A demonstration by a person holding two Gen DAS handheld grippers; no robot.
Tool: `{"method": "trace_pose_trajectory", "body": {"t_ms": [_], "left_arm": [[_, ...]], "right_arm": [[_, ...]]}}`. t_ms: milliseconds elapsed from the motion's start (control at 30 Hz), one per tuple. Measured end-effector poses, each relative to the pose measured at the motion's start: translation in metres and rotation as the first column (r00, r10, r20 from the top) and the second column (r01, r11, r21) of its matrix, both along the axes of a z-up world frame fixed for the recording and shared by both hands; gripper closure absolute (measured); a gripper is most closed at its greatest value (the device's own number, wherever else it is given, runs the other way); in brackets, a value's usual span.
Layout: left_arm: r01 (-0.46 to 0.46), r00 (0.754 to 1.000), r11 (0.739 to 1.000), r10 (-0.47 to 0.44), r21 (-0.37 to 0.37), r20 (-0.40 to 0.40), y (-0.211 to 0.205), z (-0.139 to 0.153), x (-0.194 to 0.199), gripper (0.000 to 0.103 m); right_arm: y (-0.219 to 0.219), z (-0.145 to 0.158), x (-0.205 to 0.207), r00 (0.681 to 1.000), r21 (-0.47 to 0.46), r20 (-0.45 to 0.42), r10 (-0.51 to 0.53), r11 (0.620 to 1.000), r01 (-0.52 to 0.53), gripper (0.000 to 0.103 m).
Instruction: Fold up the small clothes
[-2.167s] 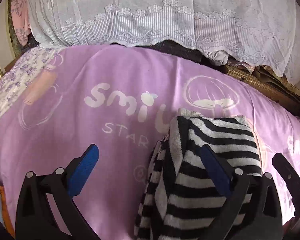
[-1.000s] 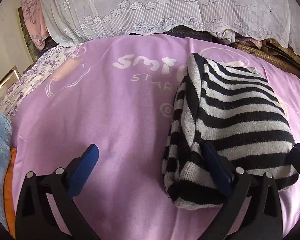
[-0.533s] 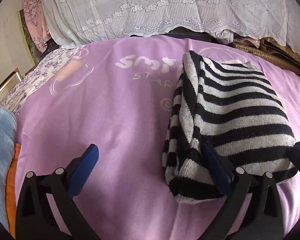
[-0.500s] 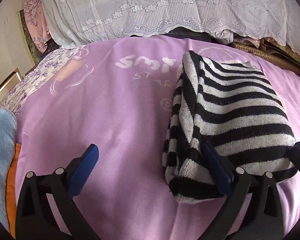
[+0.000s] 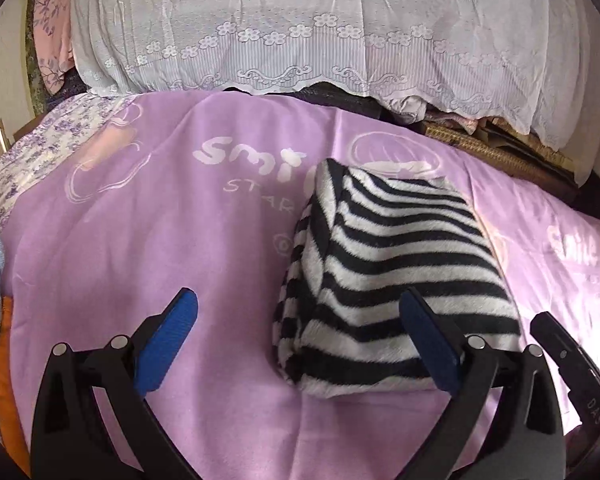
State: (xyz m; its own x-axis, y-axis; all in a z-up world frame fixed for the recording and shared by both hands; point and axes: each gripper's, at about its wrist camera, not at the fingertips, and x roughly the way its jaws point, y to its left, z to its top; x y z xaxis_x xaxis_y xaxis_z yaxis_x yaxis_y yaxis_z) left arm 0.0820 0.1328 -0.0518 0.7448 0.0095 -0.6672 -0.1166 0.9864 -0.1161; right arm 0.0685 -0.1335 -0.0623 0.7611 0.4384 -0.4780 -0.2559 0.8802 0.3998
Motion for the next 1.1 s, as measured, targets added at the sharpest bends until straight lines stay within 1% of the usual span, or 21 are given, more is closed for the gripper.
{"method": "trace_pose_trajectory", "body": {"t_ms": [67,133,200,267,300,333,367,400,500,567,667,733,767,800,833,867,900,933,967,1033,1100], "left_arm": [[-0.005,1.000,1.000,0.005,-0.013,-0.013,-0.003,0.001,0.013,0.005],[0.005,0.999,1.000,-0.005,-0.019,-0.039,-0.006,-0.005,0.027,0.005],[-0.006,0.996,1.000,0.004,-0.015,-0.087,-0.006,-0.021,0.038,0.005],[-0.018,0.987,1.000,0.021,0.017,-0.158,-0.005,-0.043,0.051,0.004],[-0.017,0.986,1.000,0.014,-0.014,-0.165,0.000,-0.050,0.053,0.004],[-0.025,0.984,0.998,0.014,-0.063,-0.175,0.007,-0.053,0.055,0.004],[-0.028,0.981,0.993,0.006,-0.113,-0.195,0.012,-0.055,0.057,0.004],[-0.030,0.979,0.990,0.001,-0.140,-0.202,0.016,-0.055,0.057,0.004],[-0.056,0.981,0.982,0.021,-0.181,-0.191,0.023,-0.056,0.053,0.004],[-0.095,0.982,0.978,0.062,-0.185,-0.178,0.027,-0.054,0.044,0.004],[-0.170,0.978,0.967,0.142,-0.189,-0.153,0.037,-0.049,0.025,0.004],[-0.172,0.976,0.965,0.140,-0.197,-0.168,0.040,-0.049,0.022,0.004],[-0.171,0.975,0.968,0.140,-0.183,-0.172,0.038,-0.051,0.024,0.004],[-0.172,0.975,0.971,0.144,-0.166,-0.170,0.036,-0.051,0.026,0.004],[-0.175,0.974,0.972,0.148,-0.154,-0.169,0.034,-0.051,0.027,0.004],[-0.178,0.973,0.974,0.153,-0.142,-0.170,0.034,-0.052,0.027,0.004],[-0.185,0.972,0.975,0.163,-0.123,-0.170,0.033,-0.052,0.029,0.004],[-0.185,0.972,0.976,0.164,-0.118,-0.168,0.033,-0.053,0.030,0.004],[-0.184,0.972,0.975,0.162,-0.121,-0.172,0.034,-0.052,0.031,0.004],[-0.182,0.972,0.973,0.157,-0.141,-0.174,0.036,-0.052,0.029,0.004],[-0.178,0.974,0.973,0.152,-0.150,-0.167,0.037,-0.051,0.028,0.004]], "right_arm": [[0.010,0.009,0.013,1.000,-0.001,0.004,0.012,1.000,-0.012,0.075],[0.022,0.015,0.025,0.999,0.020,-0.001,0.032,0.999,-0.032,0.075],[0.037,0.014,0.038,0.998,0.028,-0.024,0.056,0.998,-0.056,0.075],[0.052,0.000,0.050,0.995,-0.007,-0.069,0.077,0.997,-0.077,0.072],[0.057,-0.010,0.053,0.994,-0.022,-0.081,0.078,0.997,-0.080,0.070],[0.058,-0.016,0.051,0.996,-0.038,-0.053,0.073,0.996,-0.075,0.070],[0.060,-0.015,0.049,0.996,-0.059,-0.036,0.079,0.995,-0.081,0.070],[0.062,-0.010,0.049,0.995,-0.076,-0.047,0.084,0.993,-0.088,0.071],[0.062,0.013,0.056,0.996,-0.045,-0.045,0.083,0.995,-0.085,0.070],[0.073,0.027,0.070,0.992,-0.057,-0.056,0.111,0.992,-0.114,0.070],[0.110,0.036,0.095,0.973,-0.085,-0.115,0.198,0.974,-0.208,0.070],[0.137,0.032,0.113,0.959,-0.120,-0.164,0.230,0.961,-0.251,0.070],[0.149,0.025,0.124,0.951,-0.145,-0.202,0.234,0.953,-0.265,0.070],[0.161,0.014,0.134,0.935,-0.161,-0.260,0.240,0.944,-0.287,0.069],[0.171,-0.001,0.144,0.911,-0.171,-0.326,0.252,0.932,-0.319,0.063],[0.177,-0.013,0.149,0.905,-0.181,-0.340,0.256,0.927,-0.330,0.061],[0.178,-0.015,0.149,0.912,-0.188,-0.318,0.260,0.925,-0.330,0.060],[0.178,-0.013,0.148,0.913,-0.189,-0.318,0.256,0.926,-0.326,0.060],[0.176,-0.009,0.144,0.916,-0.177,-0.313,0.250,0.933,-0.315,0.060],[0.164,0.002,0.135,0.923,-0.119,-0.272,0.271,0.943,-0.312,0.060],[0.145,0.016,0.120,0.944,-0.108,-0.211,0.254,0.954,-0.281,0.059]]}}
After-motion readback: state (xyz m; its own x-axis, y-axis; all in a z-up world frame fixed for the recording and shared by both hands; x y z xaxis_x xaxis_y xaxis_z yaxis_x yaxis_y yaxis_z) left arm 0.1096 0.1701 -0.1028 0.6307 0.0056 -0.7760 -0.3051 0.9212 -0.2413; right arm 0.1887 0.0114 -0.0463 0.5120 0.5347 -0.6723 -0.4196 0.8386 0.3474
